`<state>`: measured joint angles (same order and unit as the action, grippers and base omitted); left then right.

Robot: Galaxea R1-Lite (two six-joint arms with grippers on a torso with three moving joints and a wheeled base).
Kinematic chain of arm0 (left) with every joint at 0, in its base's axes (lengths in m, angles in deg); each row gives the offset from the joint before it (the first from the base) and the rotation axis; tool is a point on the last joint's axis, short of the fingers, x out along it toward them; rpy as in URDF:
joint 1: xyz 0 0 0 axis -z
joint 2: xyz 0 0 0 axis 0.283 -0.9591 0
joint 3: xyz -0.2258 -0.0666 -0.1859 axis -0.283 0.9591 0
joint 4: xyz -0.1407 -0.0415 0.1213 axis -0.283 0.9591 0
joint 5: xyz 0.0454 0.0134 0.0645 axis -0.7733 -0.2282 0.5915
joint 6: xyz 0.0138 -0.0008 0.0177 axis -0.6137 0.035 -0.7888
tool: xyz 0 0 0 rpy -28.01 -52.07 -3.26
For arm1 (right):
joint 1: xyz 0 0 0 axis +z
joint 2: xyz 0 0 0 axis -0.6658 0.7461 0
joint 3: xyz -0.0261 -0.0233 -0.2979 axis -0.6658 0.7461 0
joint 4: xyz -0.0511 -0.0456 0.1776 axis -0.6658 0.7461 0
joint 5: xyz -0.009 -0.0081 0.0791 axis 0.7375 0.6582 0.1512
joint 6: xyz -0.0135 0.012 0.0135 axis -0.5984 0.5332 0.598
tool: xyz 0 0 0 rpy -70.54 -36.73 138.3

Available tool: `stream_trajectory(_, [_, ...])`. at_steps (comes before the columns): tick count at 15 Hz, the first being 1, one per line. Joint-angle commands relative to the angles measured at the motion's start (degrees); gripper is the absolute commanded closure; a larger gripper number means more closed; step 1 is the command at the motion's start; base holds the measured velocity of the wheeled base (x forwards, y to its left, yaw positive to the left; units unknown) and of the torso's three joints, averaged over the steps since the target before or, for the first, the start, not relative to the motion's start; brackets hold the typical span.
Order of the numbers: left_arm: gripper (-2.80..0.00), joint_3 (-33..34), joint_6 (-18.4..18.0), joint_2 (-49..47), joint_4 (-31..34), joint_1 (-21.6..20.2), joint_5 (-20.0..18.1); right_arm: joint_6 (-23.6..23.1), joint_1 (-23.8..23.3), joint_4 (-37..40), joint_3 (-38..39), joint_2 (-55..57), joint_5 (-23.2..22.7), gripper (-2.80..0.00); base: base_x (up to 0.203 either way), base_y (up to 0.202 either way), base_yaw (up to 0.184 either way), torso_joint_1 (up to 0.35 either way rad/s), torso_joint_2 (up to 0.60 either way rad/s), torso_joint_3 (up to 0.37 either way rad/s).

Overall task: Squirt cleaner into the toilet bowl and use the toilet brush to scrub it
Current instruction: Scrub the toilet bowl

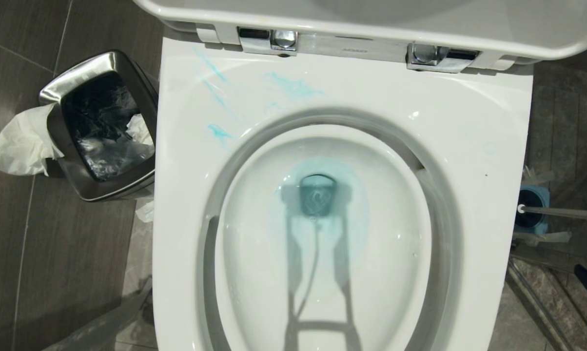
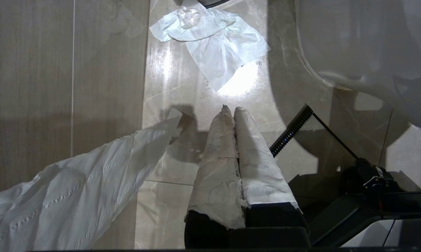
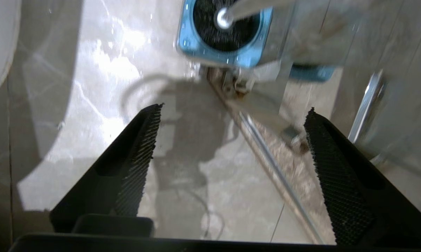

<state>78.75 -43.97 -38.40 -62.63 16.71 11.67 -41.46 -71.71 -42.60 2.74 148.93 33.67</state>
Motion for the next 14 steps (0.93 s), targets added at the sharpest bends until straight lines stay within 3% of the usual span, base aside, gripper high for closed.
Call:
stream_trajectory(1, [0.00,0.09,0.01,0.01,0.02,0.00,-0.05,-0.03,-0.89,-2.33,-0.25,1.71,-0.80,-2.80,0.000,0.000,0.000,0.000,0.00,0.000])
stream_trajectory(14, [0.00,0.09,0.01,0.01,0.02,0.00,0.03,-0.15,-0.89,-11.64,-6.28,9.69,-1.95,-2.80,0.000,0.000,0.000,0.000,0.00,0.000])
